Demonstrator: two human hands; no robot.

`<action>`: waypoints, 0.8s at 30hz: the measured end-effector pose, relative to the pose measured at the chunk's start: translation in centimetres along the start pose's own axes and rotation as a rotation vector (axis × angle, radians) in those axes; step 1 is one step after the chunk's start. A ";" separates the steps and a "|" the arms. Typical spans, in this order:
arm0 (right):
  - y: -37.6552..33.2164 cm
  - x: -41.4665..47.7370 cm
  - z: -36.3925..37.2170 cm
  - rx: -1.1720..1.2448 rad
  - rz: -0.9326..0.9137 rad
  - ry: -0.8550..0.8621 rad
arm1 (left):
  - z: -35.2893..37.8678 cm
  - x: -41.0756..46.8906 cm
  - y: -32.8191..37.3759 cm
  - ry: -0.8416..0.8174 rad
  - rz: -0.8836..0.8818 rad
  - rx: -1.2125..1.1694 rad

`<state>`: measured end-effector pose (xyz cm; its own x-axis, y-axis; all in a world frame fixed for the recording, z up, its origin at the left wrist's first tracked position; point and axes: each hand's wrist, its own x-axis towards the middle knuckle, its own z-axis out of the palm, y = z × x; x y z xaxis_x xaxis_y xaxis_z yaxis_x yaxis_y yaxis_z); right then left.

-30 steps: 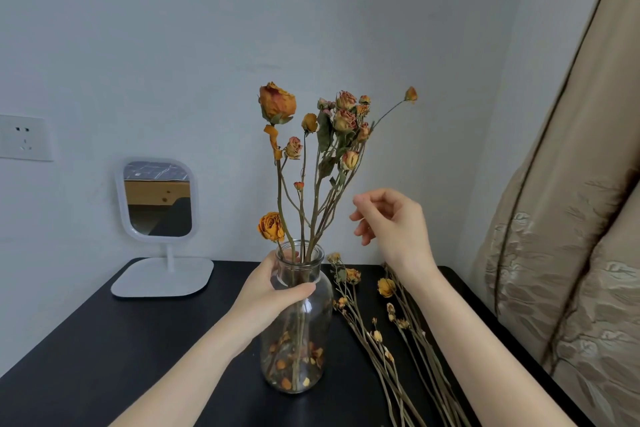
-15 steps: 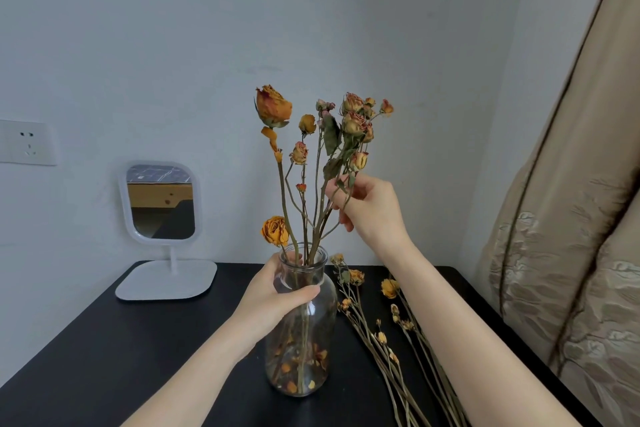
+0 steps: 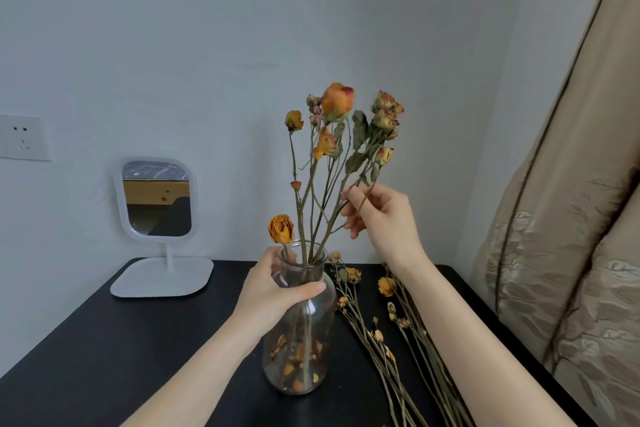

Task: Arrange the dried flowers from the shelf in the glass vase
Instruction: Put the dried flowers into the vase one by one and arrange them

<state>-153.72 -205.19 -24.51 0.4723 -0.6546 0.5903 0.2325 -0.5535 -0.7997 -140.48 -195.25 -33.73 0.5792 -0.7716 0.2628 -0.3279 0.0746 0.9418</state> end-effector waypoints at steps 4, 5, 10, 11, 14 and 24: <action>0.4 0.3 -0.2 0.027 0.008 0.015 | 1.0 -0.2 0.3 0.128 0.015 0.141; 0.5 0.4 -0.3 0.038 0.016 0.017 | 1.4 -0.3 0.4 0.170 0.012 0.211; 1.2 0.8 -0.8 0.132 0.094 -0.021 | 2.2 -0.3 0.3 0.176 -0.017 0.289; 1.3 1.0 -0.9 0.149 0.107 -0.027 | 2.0 -0.3 0.3 0.107 -0.020 0.214; 1.5 1.5 -1.0 0.208 0.123 -0.036 | 0.9 -0.2 0.3 -0.089 0.009 0.051; 2.1 2.1 -0.3 0.206 0.146 -0.067 | 1.6 -0.8 0.3 0.030 0.065 0.055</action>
<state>-152.49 -207.86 -24.94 0.5673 -0.6803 0.4640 0.3224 -0.3350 -0.8853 -142.27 -195.60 -34.02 0.5776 -0.7468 0.3297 -0.4056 0.0879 0.9098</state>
